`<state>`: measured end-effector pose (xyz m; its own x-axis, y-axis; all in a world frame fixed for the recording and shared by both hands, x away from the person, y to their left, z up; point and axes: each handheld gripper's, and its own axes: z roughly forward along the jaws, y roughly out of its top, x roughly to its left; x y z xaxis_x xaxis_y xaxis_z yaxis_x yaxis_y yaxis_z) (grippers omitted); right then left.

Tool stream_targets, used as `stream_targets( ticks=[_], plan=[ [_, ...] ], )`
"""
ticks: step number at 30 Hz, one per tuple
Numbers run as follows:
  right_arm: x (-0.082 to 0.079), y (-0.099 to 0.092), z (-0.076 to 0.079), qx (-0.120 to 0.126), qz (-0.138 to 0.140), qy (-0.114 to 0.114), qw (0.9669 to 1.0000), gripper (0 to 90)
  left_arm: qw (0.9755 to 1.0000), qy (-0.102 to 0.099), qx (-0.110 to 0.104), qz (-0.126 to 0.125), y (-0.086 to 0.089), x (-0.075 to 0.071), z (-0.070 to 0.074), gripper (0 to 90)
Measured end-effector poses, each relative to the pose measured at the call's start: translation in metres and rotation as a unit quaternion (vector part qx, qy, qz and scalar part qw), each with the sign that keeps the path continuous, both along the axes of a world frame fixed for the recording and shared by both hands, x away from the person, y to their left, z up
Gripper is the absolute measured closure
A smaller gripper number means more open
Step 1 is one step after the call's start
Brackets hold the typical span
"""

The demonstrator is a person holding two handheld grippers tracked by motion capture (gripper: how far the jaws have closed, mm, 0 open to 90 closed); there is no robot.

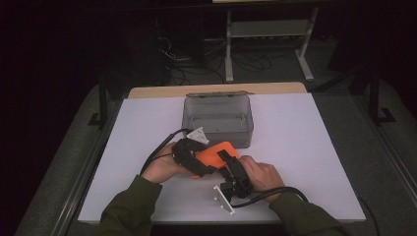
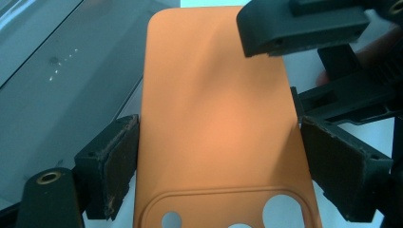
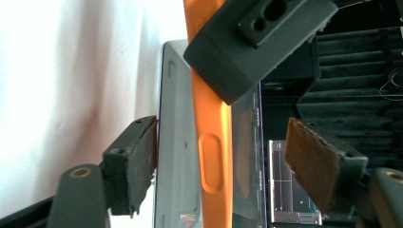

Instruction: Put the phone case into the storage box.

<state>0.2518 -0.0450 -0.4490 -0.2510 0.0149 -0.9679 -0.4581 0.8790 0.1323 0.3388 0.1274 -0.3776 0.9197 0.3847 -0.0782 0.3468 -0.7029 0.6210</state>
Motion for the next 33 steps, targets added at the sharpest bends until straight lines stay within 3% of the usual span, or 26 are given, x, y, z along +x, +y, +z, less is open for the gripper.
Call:
stream_targets(
  ticks=[16, 33],
  plan=[
    [-0.0014, 0.0021, -0.0023, -0.012, -0.012, -0.018, 0.9997, 47.2, 1.0000, 0.001, 0.001, 0.001, 0.0007, -0.0006, 0.0011, 15.3],
    [-0.0028, 0.0032, -0.0022, -0.022, -0.010, -0.014, 0.9996, 65.3, 1.0000, 0.003, 0.002, 0.000, 0.0013, -0.0007, 0.0009, 15.3]
  ],
)
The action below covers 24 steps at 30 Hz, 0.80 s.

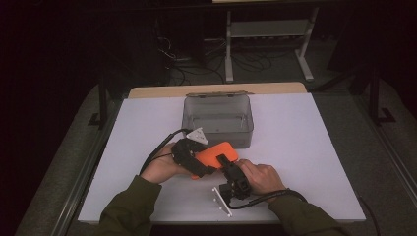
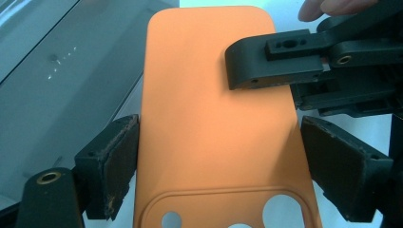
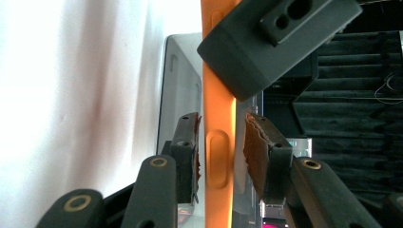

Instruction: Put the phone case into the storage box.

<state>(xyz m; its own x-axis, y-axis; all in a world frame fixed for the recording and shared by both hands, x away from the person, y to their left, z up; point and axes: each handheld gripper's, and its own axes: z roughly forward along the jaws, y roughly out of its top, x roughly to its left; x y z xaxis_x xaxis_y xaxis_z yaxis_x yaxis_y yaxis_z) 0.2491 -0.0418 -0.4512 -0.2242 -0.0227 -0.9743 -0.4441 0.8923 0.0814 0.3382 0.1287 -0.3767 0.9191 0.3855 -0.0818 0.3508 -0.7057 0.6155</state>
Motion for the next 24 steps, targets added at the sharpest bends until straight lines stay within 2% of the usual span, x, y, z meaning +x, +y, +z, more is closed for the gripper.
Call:
stream_targets(
  ticks=[10, 24],
  plan=[
    [-0.0003, 0.0002, 0.0001, -0.004, -0.001, 0.002, 1.0000, 72.7, 1.0000, 0.000, 0.001, 0.000, 0.0001, 0.0000, 0.0001, 15.3],
    [-0.0025, 0.0004, -0.0003, -0.003, -0.002, -0.011, 0.9999, 78.0, 0.9999, 0.010, -0.005, 0.000, 0.0006, 0.0007, 0.0002, 15.3]
  ],
)
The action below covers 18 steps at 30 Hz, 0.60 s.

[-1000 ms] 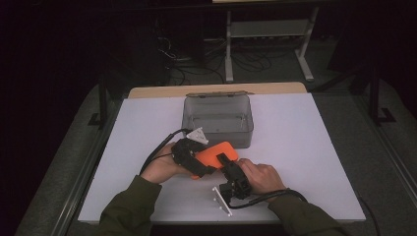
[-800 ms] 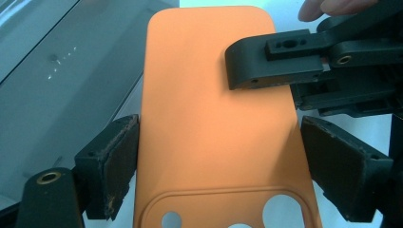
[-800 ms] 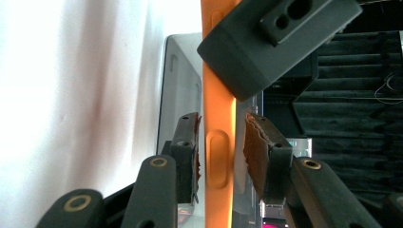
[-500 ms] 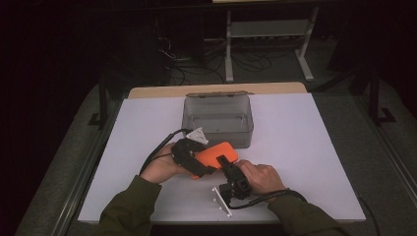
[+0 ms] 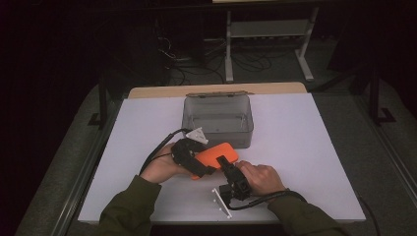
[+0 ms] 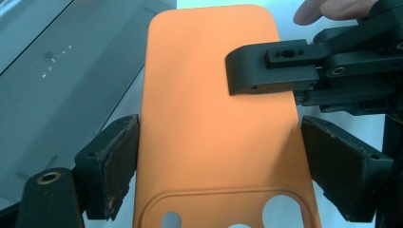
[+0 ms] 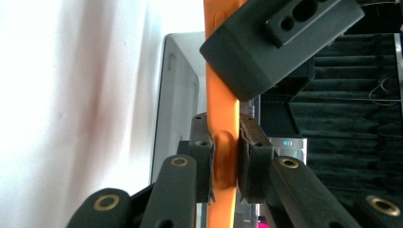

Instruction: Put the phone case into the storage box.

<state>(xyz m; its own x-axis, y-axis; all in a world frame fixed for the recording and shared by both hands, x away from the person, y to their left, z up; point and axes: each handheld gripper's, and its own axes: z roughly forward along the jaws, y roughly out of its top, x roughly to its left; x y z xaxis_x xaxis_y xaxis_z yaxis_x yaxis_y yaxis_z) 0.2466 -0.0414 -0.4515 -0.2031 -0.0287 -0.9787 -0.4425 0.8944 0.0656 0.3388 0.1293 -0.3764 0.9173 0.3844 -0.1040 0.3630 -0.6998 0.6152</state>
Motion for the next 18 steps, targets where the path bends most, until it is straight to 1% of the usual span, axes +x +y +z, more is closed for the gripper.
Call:
stream_targets(
  ticks=[7, 10, 14, 16, 18],
  plan=[
    [-0.0018, -0.0006, 0.0005, -0.003, -0.001, -0.009, 1.0000, 81.2, 0.9999, 0.008, -0.006, -0.002, 0.0001, 0.0004, 0.0001, 15.2],
    [-0.0026, -0.0013, 0.0014, 0.000, 0.000, -0.012, 0.9999, 82.0, 0.9999, 0.010, -0.009, -0.004, 0.0005, 0.0007, 0.0002, 15.1],
    [-0.0030, -0.0014, 0.0019, 0.002, 0.000, -0.013, 0.9999, 82.3, 0.9998, 0.013, -0.014, -0.004, 0.0013, 0.0009, 0.0008, 15.0],
    [-0.0028, -0.0017, 0.0026, 0.003, -0.001, -0.013, 0.9999, 82.4, 0.9998, 0.012, -0.017, -0.005, 0.0019, 0.0012, 0.0011, 14.8],
    [-0.0028, -0.0021, 0.0035, 0.005, -0.001, -0.011, 0.9999, 82.4, 0.9996, 0.015, -0.025, -0.005, 0.0026, 0.0016, 0.0013, 14.7]
  ],
)
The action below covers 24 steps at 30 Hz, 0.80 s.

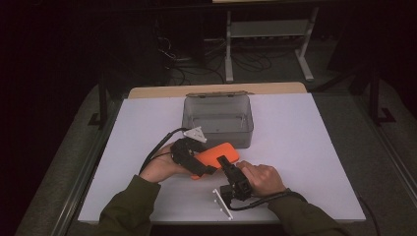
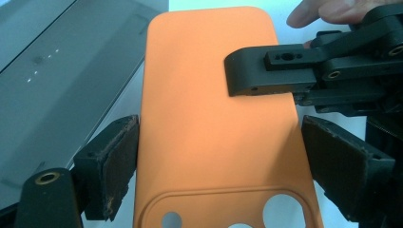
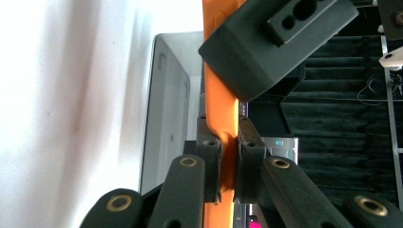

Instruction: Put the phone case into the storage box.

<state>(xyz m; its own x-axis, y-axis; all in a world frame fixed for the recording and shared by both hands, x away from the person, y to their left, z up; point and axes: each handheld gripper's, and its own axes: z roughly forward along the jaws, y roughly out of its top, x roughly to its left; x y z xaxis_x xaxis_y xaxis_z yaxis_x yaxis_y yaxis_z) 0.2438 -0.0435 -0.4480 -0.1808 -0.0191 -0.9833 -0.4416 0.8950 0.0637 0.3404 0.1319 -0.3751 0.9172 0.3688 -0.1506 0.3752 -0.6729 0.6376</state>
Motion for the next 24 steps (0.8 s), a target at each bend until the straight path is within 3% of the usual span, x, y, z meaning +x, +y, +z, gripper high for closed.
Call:
stream_targets(
  ticks=[4, 9, 24],
  plan=[
    [0.001, -0.001, 0.002, 0.000, 0.000, -0.001, 1.0000, 82.4, 1.0000, 0.001, -0.009, 0.000, 0.001, 0.000, 0.000, 14.4],
    [0.001, -0.001, 0.002, -0.001, -0.001, 0.005, 1.0000, 82.7, 0.9996, -0.013, -0.022, -0.011, 0.003, -0.003, 0.004, 17.7],
    [0.002, -0.001, 0.000, 0.002, -0.004, 0.007, 1.0000, 82.3, 0.9988, -0.023, -0.042, -0.002, 0.017, -0.001, 0.013, 17.4]
  ],
)
